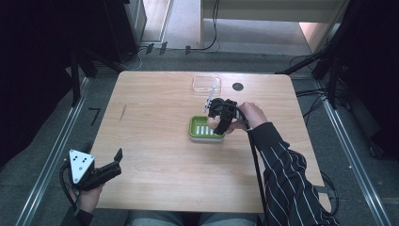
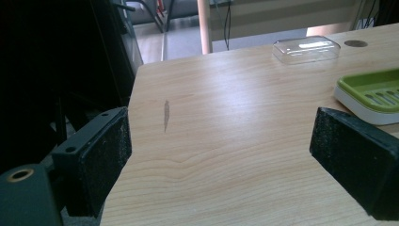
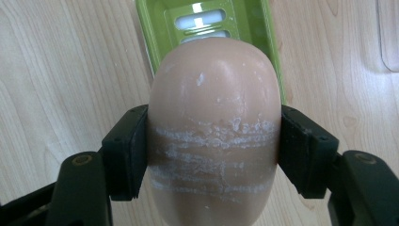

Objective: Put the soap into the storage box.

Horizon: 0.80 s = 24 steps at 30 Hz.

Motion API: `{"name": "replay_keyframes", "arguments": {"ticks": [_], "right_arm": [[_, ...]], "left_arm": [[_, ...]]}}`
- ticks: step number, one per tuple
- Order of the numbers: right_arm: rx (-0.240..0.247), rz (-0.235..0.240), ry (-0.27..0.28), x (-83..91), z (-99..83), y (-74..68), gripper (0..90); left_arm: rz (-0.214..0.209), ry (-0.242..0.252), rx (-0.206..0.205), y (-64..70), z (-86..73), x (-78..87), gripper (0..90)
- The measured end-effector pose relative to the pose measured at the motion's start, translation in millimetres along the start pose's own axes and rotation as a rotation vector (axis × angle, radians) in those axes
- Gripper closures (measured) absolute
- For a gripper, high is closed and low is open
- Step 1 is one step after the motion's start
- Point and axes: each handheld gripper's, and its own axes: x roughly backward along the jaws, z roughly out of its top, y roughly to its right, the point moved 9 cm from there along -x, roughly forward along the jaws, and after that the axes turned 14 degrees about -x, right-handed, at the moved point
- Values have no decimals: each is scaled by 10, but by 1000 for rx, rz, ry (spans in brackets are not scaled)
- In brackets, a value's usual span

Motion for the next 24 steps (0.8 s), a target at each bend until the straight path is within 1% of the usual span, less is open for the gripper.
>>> {"name": "replay_keyframes", "arguments": {"ticks": [5,11,15,16,17,18,19,21,24], "right_arm": [[14,3,6,-4,28,3,339],[12,2,4,-20,46,11,339],[25,3,10,-80,94,19,339],[24,2,6,-93,99,15,339],[32,4,5,-108,108,14,339],[24,4,1,-119,113,6,339],[37,7,6,-135,129,9,339],[34,9,2,-144,132,2,339],[50,8,16,-199,185,3,339]], "left_arm": [[1,0,0,-1,-2,-2,64],[4,-4,2,-8,-11,-1,64],[2,-4,4,-10,-16,0,64],[3,-4,4,-10,-16,0,64],[4,-3,4,-11,-15,-1,64],[4,-4,3,-10,-16,-1,64],[4,-5,2,-10,-17,-2,63],[4,-5,2,-10,-17,-2,64],[3,-6,2,-9,-20,-1,64]]}}
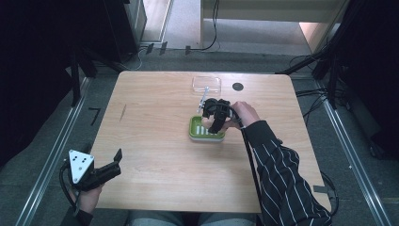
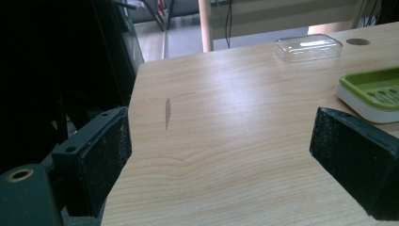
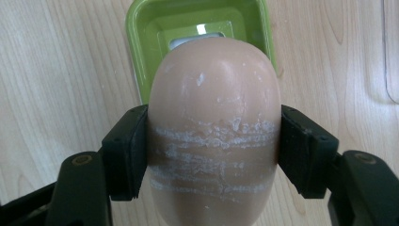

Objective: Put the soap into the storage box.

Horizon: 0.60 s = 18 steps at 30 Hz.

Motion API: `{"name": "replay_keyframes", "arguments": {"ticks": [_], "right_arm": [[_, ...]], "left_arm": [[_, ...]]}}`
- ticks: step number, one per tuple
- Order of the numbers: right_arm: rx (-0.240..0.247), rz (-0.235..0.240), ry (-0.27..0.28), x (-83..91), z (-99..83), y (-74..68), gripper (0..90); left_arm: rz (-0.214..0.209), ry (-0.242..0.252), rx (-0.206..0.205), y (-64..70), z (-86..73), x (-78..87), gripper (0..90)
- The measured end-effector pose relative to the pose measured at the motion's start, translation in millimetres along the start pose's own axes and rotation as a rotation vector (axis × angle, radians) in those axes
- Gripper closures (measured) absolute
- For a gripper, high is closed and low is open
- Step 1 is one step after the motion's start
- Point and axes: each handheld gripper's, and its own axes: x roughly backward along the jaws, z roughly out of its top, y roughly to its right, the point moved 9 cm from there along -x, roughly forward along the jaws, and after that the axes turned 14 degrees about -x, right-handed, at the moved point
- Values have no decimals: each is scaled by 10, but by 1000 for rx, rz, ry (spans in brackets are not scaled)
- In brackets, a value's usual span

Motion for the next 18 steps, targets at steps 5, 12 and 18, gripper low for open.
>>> {"name": "replay_keyframes", "arguments": {"ticks": [5,12,18], "right_arm": [[2,3,-2,-54,32,-9,339],[7,5,-2,-119,77,-35,339],[30,-3,11,-168,132,-46,339]], "left_arm": [[2,0,-1,-2,0,1,64],[2,1,-2,-2,1,3,63],[3,2,-4,-4,2,4,64]]}}
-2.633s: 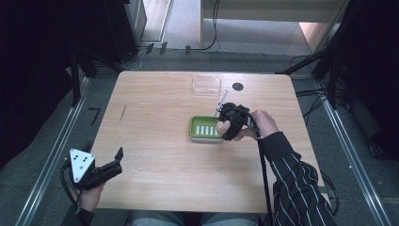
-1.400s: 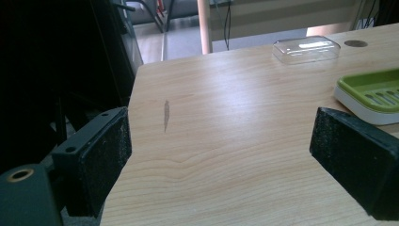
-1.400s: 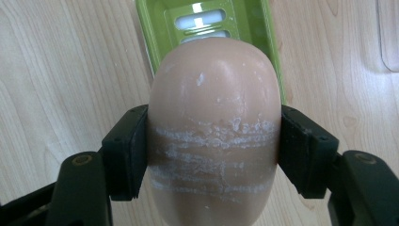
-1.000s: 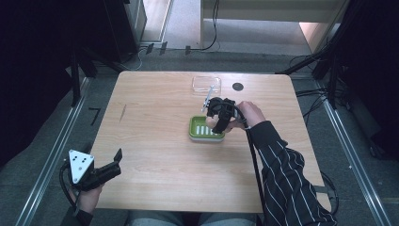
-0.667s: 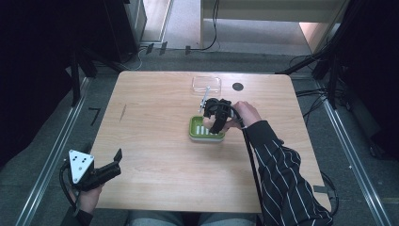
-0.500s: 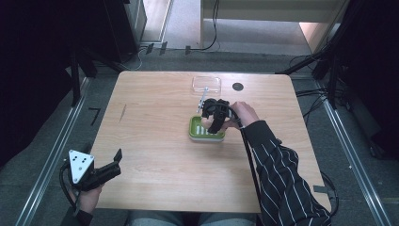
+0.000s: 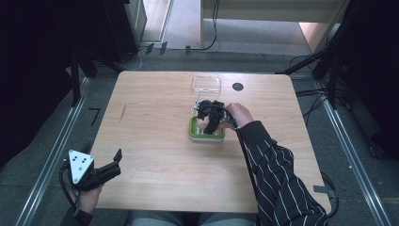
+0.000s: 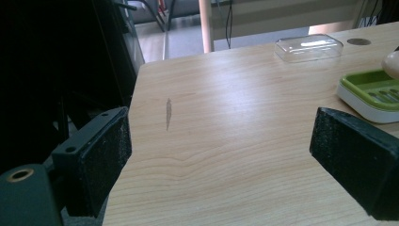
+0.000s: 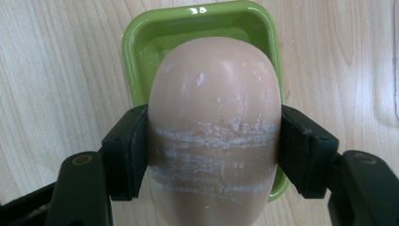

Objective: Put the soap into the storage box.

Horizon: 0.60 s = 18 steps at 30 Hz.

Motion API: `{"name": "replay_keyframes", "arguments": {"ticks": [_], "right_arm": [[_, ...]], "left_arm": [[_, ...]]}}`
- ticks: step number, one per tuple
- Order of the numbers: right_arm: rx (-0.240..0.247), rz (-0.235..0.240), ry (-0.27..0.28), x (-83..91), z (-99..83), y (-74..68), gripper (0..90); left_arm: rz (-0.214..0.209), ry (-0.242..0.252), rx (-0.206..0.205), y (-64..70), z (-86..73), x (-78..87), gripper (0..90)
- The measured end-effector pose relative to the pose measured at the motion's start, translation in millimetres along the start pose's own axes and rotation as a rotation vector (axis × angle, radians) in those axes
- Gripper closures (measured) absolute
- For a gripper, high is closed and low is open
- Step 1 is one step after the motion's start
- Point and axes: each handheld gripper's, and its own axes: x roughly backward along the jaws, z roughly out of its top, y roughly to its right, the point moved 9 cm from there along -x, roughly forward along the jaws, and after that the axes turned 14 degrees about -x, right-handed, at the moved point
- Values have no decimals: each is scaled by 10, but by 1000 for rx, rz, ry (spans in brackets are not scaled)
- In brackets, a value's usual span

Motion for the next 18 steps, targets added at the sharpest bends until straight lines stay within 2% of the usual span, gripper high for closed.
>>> {"name": "replay_keyframes", "arguments": {"ticks": [7,15,18], "right_arm": [[-6,4,-5,-55,27,-9,339],[-39,11,-8,-136,18,40,339],[-32,15,-7,-172,25,48,338]], "left_arm": [[1,1,-1,-2,1,4,63],[4,-2,-1,-10,-8,16,63],[5,-2,0,-14,-10,20,64]]}}
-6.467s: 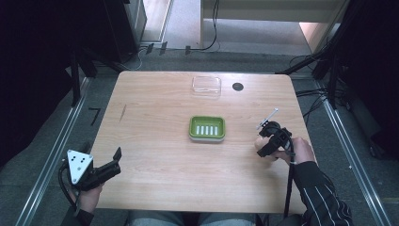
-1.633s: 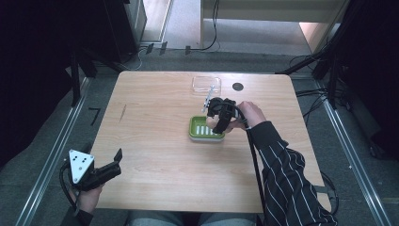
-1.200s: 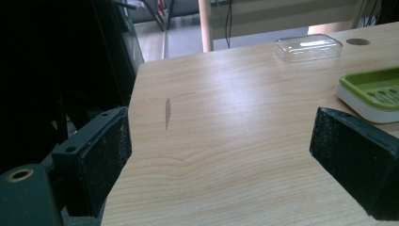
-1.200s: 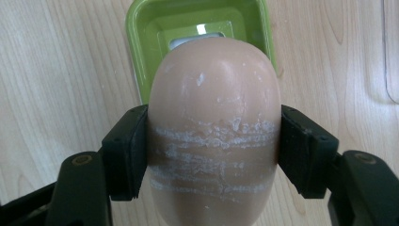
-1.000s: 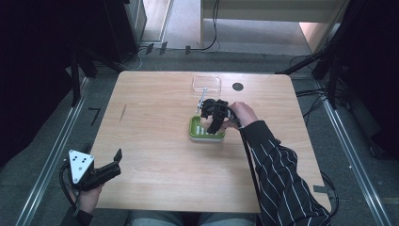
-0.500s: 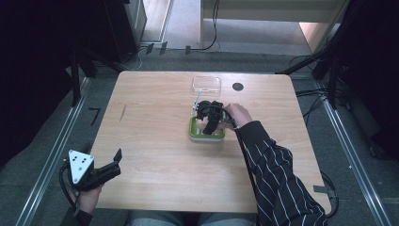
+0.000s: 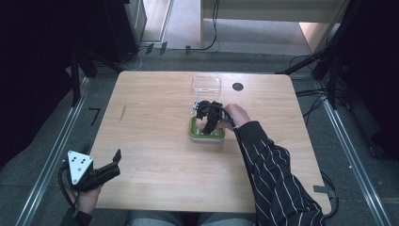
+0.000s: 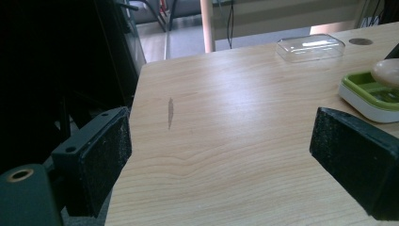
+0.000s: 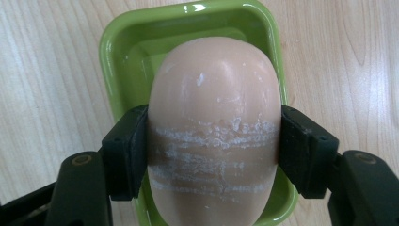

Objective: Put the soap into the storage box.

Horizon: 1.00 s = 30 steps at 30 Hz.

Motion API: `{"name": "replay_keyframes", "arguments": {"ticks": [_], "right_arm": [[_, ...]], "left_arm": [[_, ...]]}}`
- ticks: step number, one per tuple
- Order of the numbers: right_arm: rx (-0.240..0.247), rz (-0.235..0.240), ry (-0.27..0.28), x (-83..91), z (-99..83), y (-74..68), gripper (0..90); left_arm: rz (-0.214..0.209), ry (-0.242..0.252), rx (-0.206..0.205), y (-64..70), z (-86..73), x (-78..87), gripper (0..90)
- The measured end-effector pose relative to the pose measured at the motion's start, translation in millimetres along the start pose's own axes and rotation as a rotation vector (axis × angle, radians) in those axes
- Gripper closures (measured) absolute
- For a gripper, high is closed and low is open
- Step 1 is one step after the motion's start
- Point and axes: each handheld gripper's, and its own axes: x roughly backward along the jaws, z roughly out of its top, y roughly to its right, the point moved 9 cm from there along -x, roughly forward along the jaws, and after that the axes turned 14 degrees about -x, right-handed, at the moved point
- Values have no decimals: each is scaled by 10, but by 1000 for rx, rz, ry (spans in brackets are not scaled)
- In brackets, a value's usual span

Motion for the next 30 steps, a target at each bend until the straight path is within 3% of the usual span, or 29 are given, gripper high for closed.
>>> {"name": "replay_keyframes", "arguments": {"ticks": [11,16,30], "right_arm": [[-9,-4,-13,-67,2,-8,338],[18,-13,-18,-105,5,-7,338],[0,-16,-25,-141,-8,3,337]], "left_arm": [[5,-3,2,-13,-12,9,64],[6,-3,2,-14,-12,10,64],[8,-5,2,-17,-15,9,64]]}}
